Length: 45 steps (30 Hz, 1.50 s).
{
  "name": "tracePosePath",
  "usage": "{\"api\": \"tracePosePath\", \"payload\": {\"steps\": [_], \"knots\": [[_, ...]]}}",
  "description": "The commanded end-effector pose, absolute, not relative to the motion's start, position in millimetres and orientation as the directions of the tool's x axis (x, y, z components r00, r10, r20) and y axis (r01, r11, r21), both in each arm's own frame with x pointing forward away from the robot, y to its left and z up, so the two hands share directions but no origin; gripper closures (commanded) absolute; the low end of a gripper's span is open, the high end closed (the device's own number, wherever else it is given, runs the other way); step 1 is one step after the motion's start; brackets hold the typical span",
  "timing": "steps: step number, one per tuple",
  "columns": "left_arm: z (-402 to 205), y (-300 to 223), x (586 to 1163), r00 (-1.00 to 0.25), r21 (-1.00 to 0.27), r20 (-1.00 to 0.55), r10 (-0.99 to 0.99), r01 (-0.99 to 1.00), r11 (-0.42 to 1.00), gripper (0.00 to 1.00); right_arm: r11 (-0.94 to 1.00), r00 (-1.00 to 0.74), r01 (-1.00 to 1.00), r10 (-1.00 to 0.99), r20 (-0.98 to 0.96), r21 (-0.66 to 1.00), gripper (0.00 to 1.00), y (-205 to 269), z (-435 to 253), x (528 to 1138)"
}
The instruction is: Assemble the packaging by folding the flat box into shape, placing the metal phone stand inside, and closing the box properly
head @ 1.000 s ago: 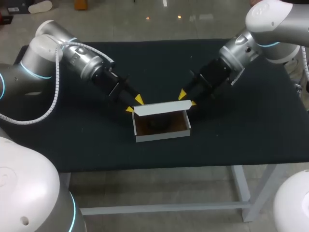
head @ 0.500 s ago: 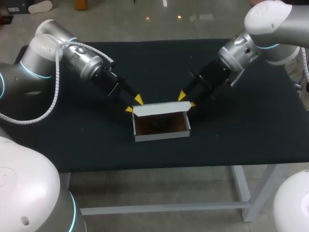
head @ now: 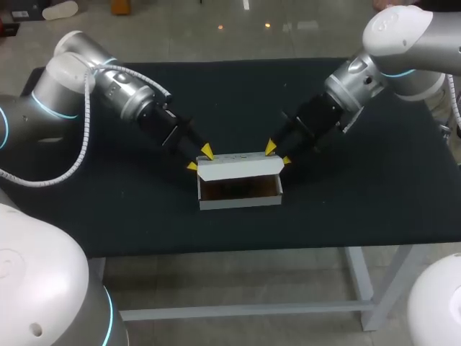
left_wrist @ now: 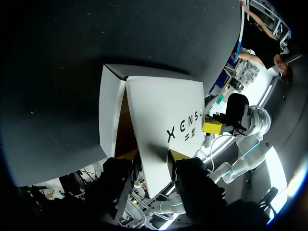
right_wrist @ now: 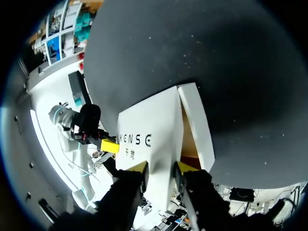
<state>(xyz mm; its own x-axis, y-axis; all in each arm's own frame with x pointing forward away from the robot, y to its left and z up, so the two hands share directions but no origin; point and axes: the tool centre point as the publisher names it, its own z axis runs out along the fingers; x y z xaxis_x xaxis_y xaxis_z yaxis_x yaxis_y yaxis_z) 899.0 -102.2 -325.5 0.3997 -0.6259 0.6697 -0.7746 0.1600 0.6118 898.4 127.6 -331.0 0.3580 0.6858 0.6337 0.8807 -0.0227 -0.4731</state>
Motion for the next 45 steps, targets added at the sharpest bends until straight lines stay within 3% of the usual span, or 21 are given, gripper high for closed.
{"api": "tracePosePath", "payload": {"steps": [1,45], "knots": [[-328,-106,899,0.398,0.610,0.672,-0.625,-0.776,0.162,0.60,-0.012,0.356,0.878,0.685,0.636,-0.478,0.62,132,-335,898],[-334,-95,886,0.373,0.573,0.686,-0.625,-0.806,0.148,0.56,0.078,0.297,0.867,0.714,0.635,-0.492,0.60,126,-348,896]]}}
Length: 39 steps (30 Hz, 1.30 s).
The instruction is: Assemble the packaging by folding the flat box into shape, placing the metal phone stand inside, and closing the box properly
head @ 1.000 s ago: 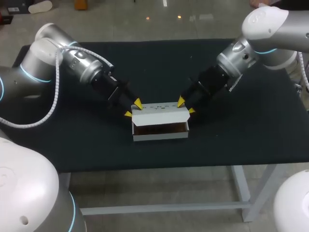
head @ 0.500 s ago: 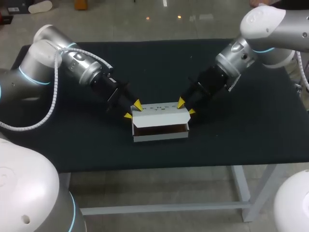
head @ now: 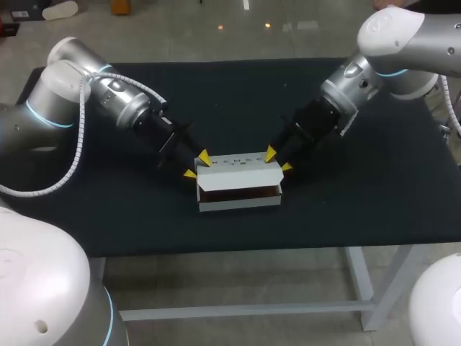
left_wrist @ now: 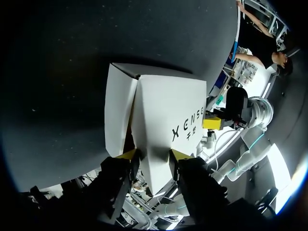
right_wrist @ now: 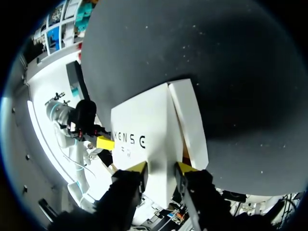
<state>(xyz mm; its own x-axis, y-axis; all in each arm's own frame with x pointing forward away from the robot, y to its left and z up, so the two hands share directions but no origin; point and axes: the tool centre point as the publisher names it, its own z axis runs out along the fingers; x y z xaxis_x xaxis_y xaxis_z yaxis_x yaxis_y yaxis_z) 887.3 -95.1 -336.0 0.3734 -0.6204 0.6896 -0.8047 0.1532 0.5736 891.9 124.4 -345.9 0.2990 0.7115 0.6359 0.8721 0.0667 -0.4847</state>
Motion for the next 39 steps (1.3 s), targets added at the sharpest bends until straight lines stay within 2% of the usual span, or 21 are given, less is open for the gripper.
{"api": "tracePosePath", "payload": {"steps": [1,11,15,21,28,34,37,39], "knots": [[-334,-95,886,0.373,0.573,0.685,-0.625,-0.806,0.148,0.56,0.078,0.296,0.867,0.714,0.634,-0.493,0.60,126,-348,895],[-335,-94,886,0.360,0.561,0.677,-0.642,-0.817,0.133,0.55,0.087,0.289,0.864,0.722,0.629,-0.497,0.60,126,-350,894],[-331,-91,886,0.351,0.545,0.677,-0.646,-0.829,0.121,0.51,0.088,0.287,0.865,0.721,0.631,-0.493,0.60,126,-348,895],[-326,-86,885,0.344,0.529,0.675,-0.652,-0.843,0.103,0.34,0.092,0.286,0.864,0.720,0.632,-0.495,0.61,127,-349,897],[-319,-78,886,0.338,0.501,0.676,-0.655,-0.862,0.072,0.26,0.094,0.284,0.864,0.721,0.632,-0.494,0.61,127,-348,897],[-300,-67,888,0.285,0.426,0.697,-0.658,-0.903,0.060,0.21,0.090,0.285,0.865,0.721,0.631,-0.494,0.62,127,-348,897],[-289,-64,890,0.230,0.380,0.707,-0.669,-0.921,0.085,0.04,0.089,0.287,0.865,0.720,0.632,-0.493,0.62,126,-348,897],[-281,-62,891,0.187,0.347,0.713,-0.675,-0.931,0.109,0.00,0.088,0.288,0.865,0.719,0.633,-0.493,0.62,126,-348,897]]}}
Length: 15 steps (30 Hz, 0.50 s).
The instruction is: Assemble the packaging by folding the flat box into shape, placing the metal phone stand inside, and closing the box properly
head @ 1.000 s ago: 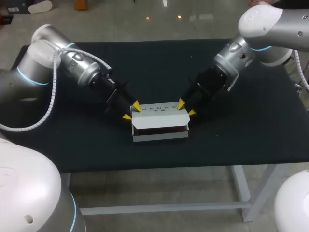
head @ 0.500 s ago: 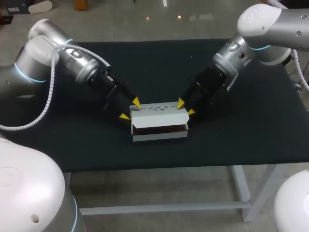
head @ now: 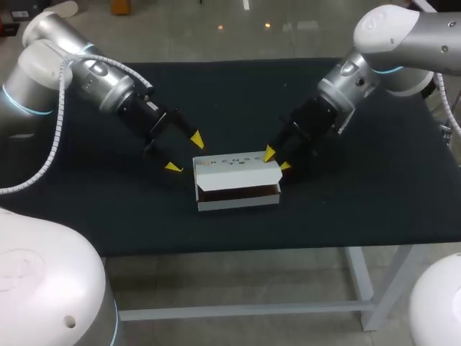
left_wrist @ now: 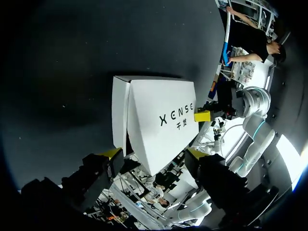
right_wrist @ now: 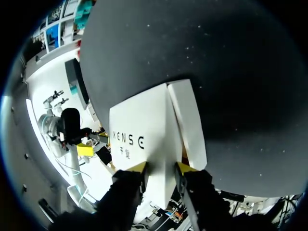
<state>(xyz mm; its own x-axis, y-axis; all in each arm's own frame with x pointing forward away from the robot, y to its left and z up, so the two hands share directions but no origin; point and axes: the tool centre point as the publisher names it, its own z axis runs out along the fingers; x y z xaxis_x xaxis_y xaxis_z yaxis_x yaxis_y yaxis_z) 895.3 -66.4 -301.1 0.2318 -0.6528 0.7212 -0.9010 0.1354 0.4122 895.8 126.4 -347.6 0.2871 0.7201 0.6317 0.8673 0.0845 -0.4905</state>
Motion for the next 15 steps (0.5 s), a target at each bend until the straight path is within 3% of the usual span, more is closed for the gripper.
{"api": "tracePosePath", "payload": {"steps": [1,8,15], "knots": [[-277,-62,892,0.162,0.329,0.715,-0.680,-0.936,0.122,0.00,0.088,0.288,0.865,0.719,0.633,-0.493,0.62,126,-348,897],[-253,-64,895,-0.006,0.224,0.729,-0.685,-0.943,0.247,0.00,0.087,0.289,0.866,0.717,0.634,-0.492,0.58,126,-347,897],[-231,-68,900,-0.231,0.112,0.748,-0.622,-0.880,0.462,0.00,0.087,0.289,0.866,0.717,0.634,-0.492,0.59,126,-347,897]]}}
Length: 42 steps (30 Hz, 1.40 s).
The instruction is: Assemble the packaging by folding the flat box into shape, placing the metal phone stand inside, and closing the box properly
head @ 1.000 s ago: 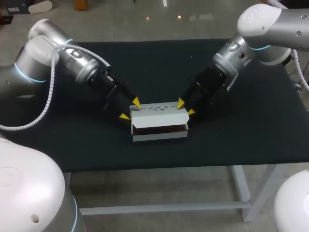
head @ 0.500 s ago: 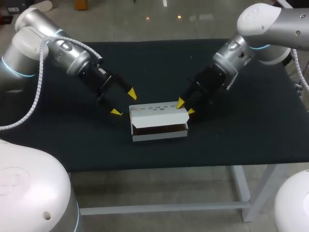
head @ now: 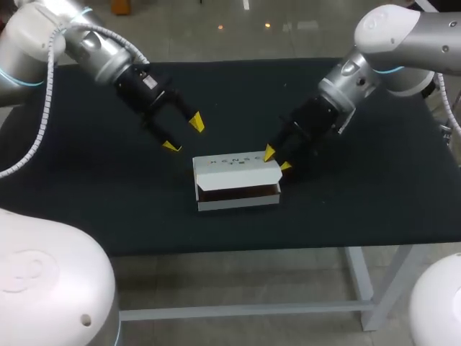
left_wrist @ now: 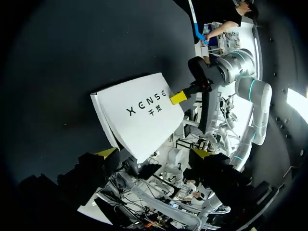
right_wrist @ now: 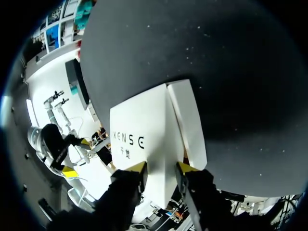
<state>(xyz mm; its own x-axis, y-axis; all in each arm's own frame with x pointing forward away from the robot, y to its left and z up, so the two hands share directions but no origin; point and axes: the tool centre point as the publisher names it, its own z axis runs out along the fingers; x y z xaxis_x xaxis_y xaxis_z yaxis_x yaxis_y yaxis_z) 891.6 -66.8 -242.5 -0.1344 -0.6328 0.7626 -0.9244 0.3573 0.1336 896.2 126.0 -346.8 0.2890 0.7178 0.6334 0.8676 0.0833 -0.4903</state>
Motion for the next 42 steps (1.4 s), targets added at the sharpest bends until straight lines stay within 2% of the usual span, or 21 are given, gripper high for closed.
{"api": "tracePosePath", "payload": {"steps": [1,11,19,22,37,42], "knots": [[-228,-69,900,-0.265,0.094,0.748,-0.608,-0.865,0.493,0.00,0.087,0.289,0.866,0.717,0.634,-0.492,0.59,126,-347,897],[-201,-90,899,-0.667,-0.024,0.598,-0.444,-0.569,0.822,0.00,0.087,0.289,0.866,0.717,0.634,-0.492,0.60,126,-347,897],[-196,-105,890,-0.855,-0.005,0.406,-0.324,-0.356,0.934,0.00,0.087,0.289,0.866,0.717,0.634,-0.492,0.61,126,-347,897],[-199,-110,884,-0.881,0.033,0.302,-0.363,-0.371,0.928,0.00,0.087,0.289,0.866,0.717,0.634,-0.492,0.62,126,-347,897],[-199,-110,884,-0.881,0.033,0.302,-0.363,-0.371,0.928,0.00,0.087,0.289,0.866,0.717,0.634,-0.492,0.63,126,-347,897],[-207,-107,875,-0.945,-0.041,0.209,-0.251,-0.265,0.963,0.00,0.087,0.289,0.866,0.717,0.634,-0.492,0.64,126,-347,897]]}}
